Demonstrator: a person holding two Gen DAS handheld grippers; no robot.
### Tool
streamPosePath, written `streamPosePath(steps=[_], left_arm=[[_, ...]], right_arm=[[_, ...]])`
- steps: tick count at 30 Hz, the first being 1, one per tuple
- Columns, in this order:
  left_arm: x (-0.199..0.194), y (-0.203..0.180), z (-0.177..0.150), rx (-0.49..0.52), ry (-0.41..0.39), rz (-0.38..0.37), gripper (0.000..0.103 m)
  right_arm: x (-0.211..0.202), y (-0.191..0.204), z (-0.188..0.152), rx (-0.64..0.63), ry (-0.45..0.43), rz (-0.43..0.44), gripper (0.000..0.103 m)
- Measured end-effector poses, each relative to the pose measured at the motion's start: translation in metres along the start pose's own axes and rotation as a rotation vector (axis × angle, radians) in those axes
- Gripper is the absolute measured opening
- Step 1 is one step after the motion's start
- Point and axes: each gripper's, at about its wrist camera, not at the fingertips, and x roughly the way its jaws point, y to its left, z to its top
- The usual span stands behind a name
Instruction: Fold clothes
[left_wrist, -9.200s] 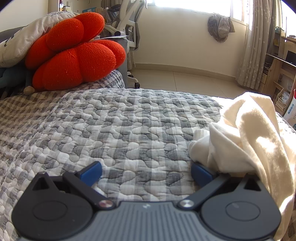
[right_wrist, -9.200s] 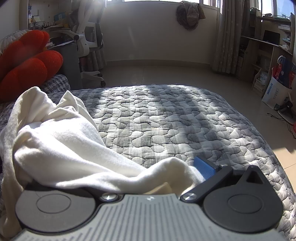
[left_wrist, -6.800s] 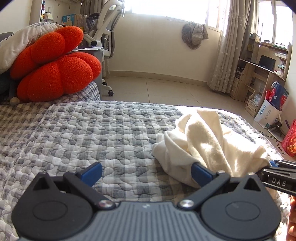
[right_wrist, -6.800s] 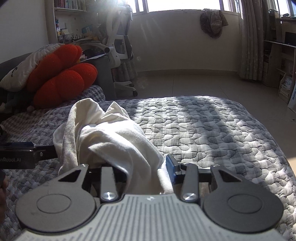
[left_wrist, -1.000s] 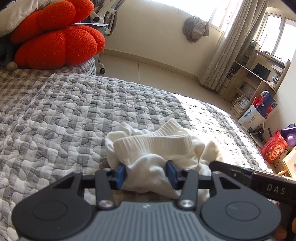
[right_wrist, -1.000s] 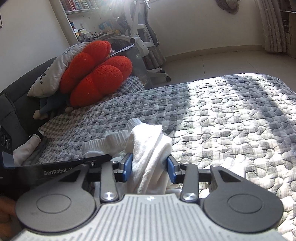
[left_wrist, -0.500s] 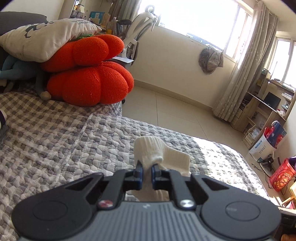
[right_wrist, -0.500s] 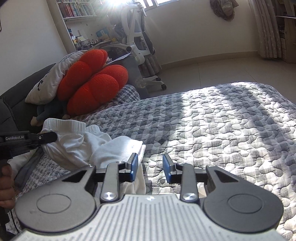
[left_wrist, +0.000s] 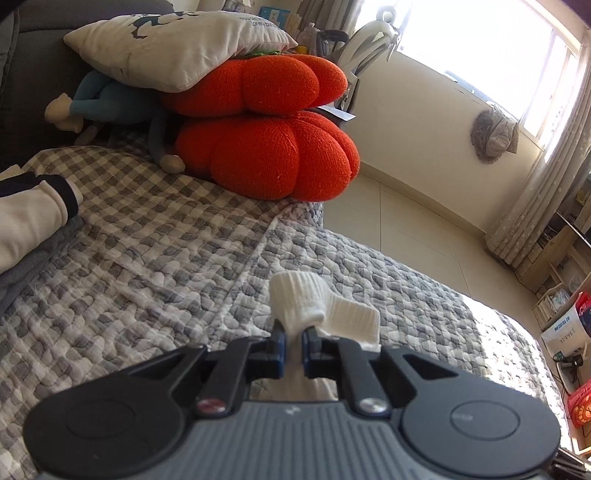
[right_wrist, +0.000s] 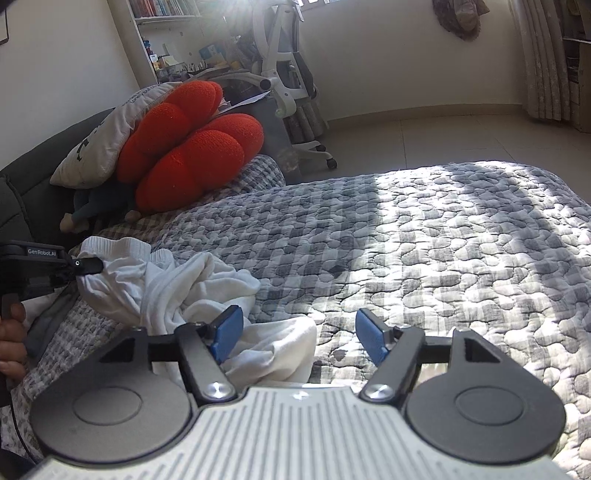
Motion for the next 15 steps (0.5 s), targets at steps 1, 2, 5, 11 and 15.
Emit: streamPosePath(steps=[1,2,5,11,15], left_arm=[[-0.001,0.004,0.002,-0.012,-0.009,0.015,0.009],[-0.001,0.007,0.003,-0.025,-0.016,0.03,0.009],[0.002,0.016,0.007,-0.063,-0.023,0.07,0.009],[0.004,0.033,0.013,-0.139,-0.032,0.104,0.008],[0.004,0.043,0.017,-0.152,-0.05,0.14,0.009]], right_arm=[[0.001,-0.001,0.0,0.004,0.006,0.0,0.074],[0.001,-0.001,-0.001,0.008,0.011,0.001,0.074],[0.006,0.0,-0.002,-0.005,0.037,-0.008,0.075],[0.013,0.007,-0.008,-0.077,0.083,-0.022,0.054],[0.006,0.0,-0.004,-0.047,0.05,-0.035,0.026]])
